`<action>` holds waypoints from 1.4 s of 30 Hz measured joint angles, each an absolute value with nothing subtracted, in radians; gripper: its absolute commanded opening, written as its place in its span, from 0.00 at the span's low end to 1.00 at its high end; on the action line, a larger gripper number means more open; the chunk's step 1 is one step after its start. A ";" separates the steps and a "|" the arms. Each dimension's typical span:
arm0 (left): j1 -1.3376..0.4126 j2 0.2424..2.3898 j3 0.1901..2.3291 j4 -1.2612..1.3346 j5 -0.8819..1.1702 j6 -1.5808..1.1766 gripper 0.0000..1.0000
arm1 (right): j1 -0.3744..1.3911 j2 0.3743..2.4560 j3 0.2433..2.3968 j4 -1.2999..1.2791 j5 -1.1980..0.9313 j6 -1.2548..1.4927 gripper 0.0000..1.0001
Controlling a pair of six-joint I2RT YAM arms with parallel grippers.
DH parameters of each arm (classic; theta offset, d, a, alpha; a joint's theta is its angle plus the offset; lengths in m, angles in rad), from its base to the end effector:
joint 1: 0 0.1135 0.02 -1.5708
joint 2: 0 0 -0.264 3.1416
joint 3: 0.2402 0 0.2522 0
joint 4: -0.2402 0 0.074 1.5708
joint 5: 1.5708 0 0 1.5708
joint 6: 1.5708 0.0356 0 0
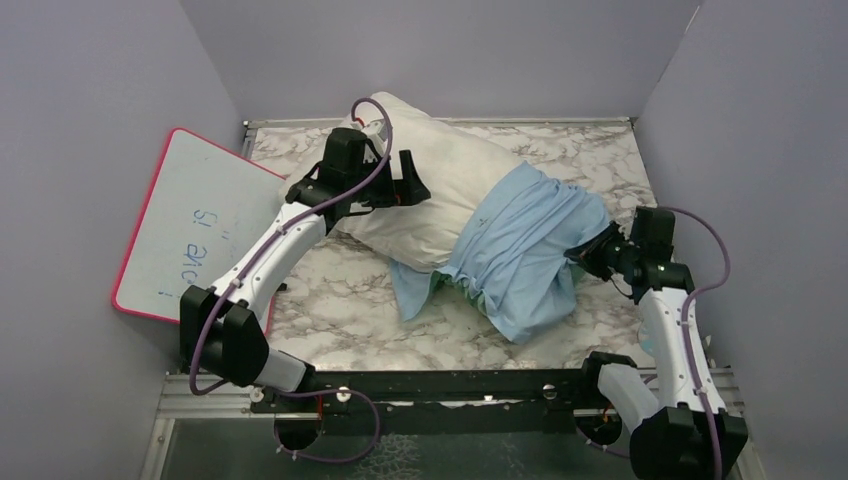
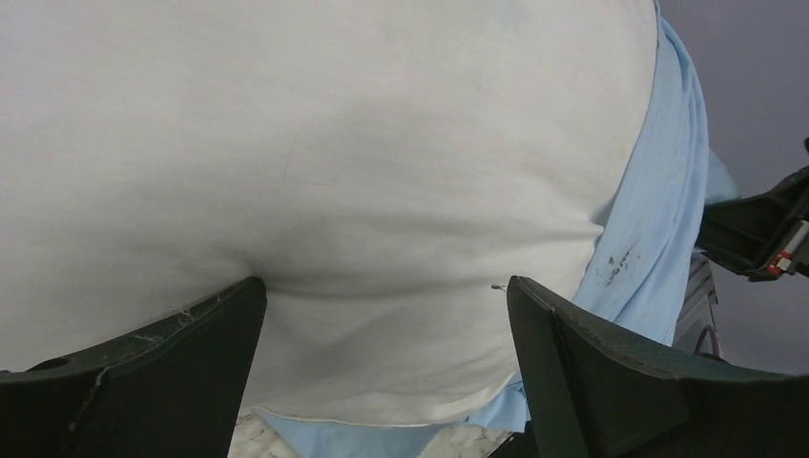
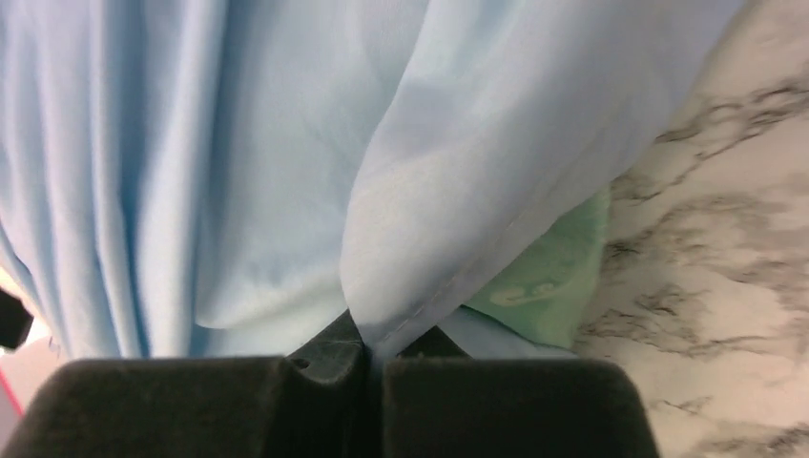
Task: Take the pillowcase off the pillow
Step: Remove the pillow from the pillowcase.
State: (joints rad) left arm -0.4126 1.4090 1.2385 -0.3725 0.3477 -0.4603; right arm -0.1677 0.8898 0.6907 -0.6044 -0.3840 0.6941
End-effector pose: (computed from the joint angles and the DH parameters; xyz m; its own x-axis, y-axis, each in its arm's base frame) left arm 0.2893 -0.1399 0.3361 -0.7103 -0.1450 -0.6888 0.3669 0.7589 -0.5381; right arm 0.1798 -0.0169 0.2520 -0.6105 0.7049 -0.3611 0.3759 0.6592 0.6513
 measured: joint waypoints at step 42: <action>-0.402 1.536 1.363 -0.366 0.389 -0.408 0.98 | -0.110 0.788 0.816 -0.792 -0.239 0.579 0.66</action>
